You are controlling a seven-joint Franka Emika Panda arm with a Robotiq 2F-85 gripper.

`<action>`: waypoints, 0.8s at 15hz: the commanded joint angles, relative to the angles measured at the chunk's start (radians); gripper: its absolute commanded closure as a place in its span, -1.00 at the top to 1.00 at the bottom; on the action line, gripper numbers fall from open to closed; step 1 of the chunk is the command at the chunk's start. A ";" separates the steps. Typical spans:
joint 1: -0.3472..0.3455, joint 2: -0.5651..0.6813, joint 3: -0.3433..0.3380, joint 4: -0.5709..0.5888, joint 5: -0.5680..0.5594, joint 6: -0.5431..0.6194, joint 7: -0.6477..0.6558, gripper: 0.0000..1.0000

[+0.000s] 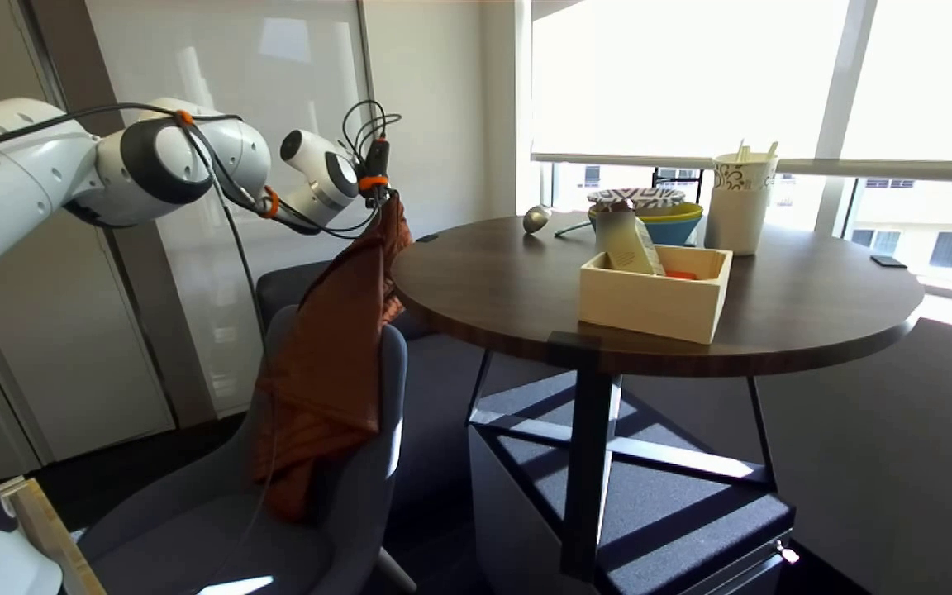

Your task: Hang the towel over the chair

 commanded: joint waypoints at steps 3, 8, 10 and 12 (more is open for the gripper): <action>0.000 -0.002 0.000 0.032 0.001 -0.012 0.003 -0.99; 0.034 0.134 -0.351 0.328 0.023 -0.030 0.322 -0.99; 0.026 0.154 -0.459 0.410 0.016 -0.039 0.406 -0.99; 0.020 0.173 -0.592 0.486 0.009 -0.049 0.516 -0.99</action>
